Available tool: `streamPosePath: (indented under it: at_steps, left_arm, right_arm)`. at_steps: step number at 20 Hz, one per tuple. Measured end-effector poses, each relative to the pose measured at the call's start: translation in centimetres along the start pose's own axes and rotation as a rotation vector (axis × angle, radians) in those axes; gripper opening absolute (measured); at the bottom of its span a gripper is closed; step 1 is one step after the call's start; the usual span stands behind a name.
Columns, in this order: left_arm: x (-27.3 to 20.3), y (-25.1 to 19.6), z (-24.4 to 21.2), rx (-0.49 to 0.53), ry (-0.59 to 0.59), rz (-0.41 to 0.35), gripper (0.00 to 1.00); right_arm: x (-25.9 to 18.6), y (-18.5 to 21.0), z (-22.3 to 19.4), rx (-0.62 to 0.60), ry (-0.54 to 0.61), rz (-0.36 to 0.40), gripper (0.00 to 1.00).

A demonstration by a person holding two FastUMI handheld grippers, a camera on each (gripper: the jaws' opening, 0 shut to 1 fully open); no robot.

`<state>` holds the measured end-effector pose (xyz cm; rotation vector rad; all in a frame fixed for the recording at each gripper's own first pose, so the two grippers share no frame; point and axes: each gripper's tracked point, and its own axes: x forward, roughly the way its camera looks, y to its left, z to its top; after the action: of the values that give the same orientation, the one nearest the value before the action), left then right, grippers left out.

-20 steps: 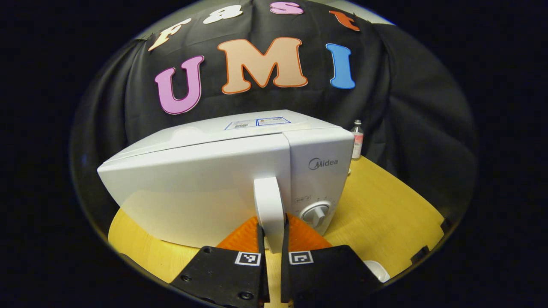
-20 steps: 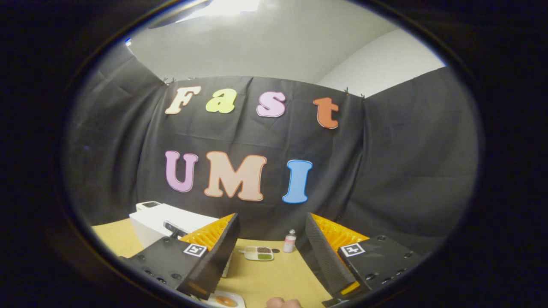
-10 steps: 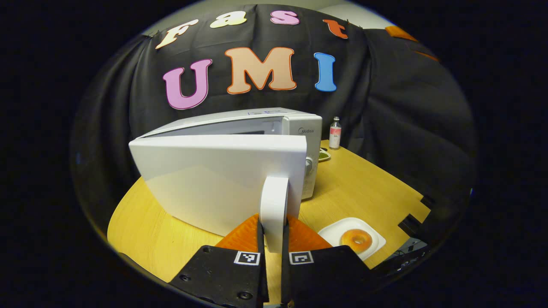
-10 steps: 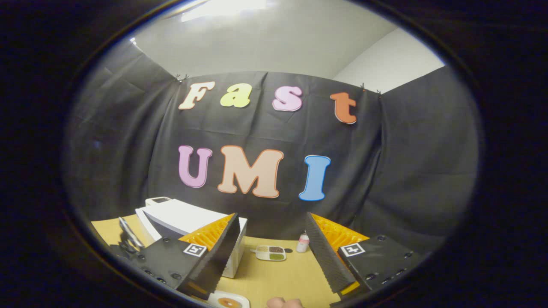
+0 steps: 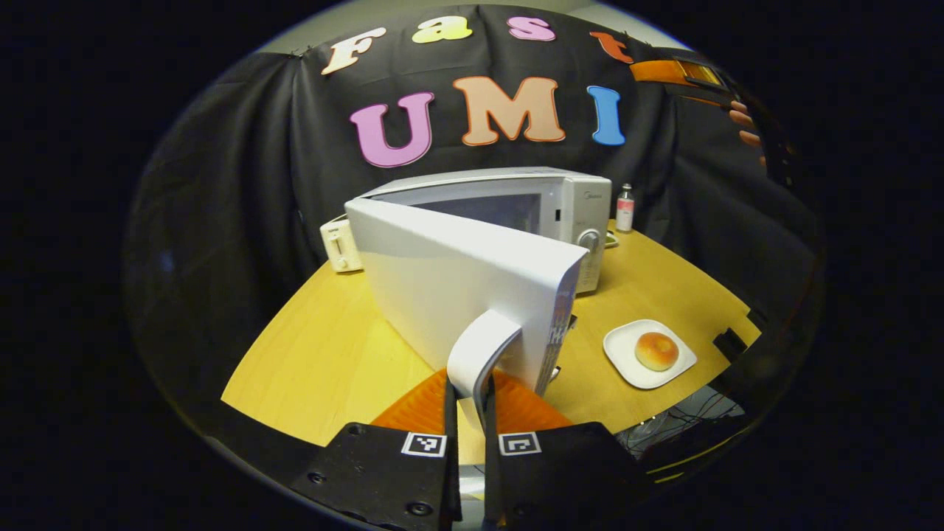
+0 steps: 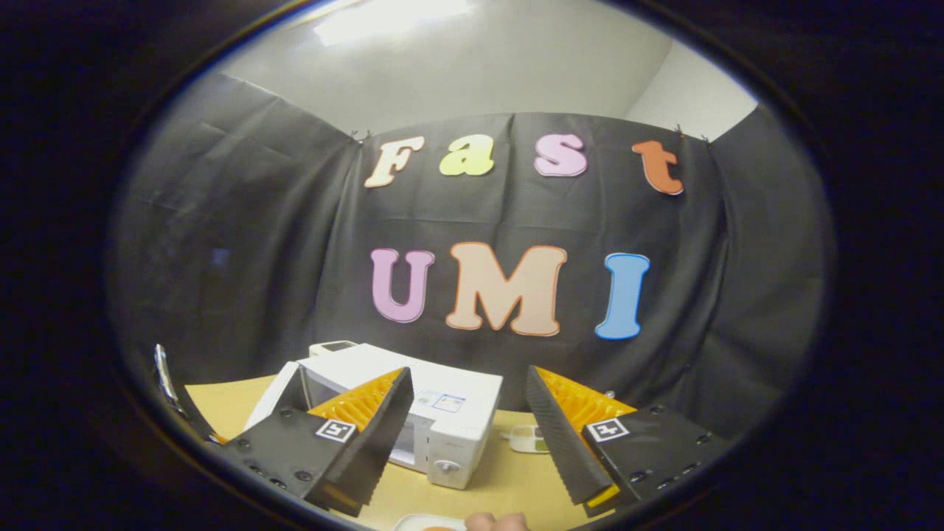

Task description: Open the microwave oven with the left hand, put the food in, and close the microwave oven.

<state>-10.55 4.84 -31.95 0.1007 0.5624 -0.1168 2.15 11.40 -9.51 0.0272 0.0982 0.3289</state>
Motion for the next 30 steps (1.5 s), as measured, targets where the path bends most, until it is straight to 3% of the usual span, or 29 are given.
streamPosePath:
  at_steps: [3,7,14,22,24,27,28,30]
  left_arm:
    - [-1.4,3.6,-1.0,-0.017,0.013,0.091,0.12]
    - [-2.6,6.3,-1.9,-0.079,0.017,0.117,0.11]
    - [-3.4,7.5,-2.3,-0.098,0.027,0.115,0.1]
    - [-5.1,11.2,-3.2,-0.138,0.043,0.137,0.09]
    - [-5.8,12.5,-3.5,-0.11,0.05,0.175,0.09]
    - [-7.5,16.4,-3.9,-0.032,0.056,0.297,0.06]
    - [-8.1,17.4,-4.2,-0.043,0.065,0.322,0.1]
    - [-9.0,18.7,-4.3,-0.113,0.057,0.347,0.06]
  right_arm:
    - [0.0,2.4,-1.8,-0.005,0.017,0.063,0.98]
    - [-2.0,3.3,-7.2,0.045,0.102,0.081,0.98]
    - [-6.5,1.2,-18.6,0.124,0.349,-0.003,0.98]
    - [-10.1,1.7,-26.9,0.143,0.521,-0.03,0.98]
    - [-10.7,1.9,-29.3,0.124,0.567,-0.024,0.98]
    - [-11.0,2.0,-32.8,0.103,0.644,-0.036,0.98]
    - [-11.1,2.2,-33.9,0.091,0.668,-0.035,0.98]
    - [-11.2,2.1,-35.8,0.049,0.7,-0.036,0.98]
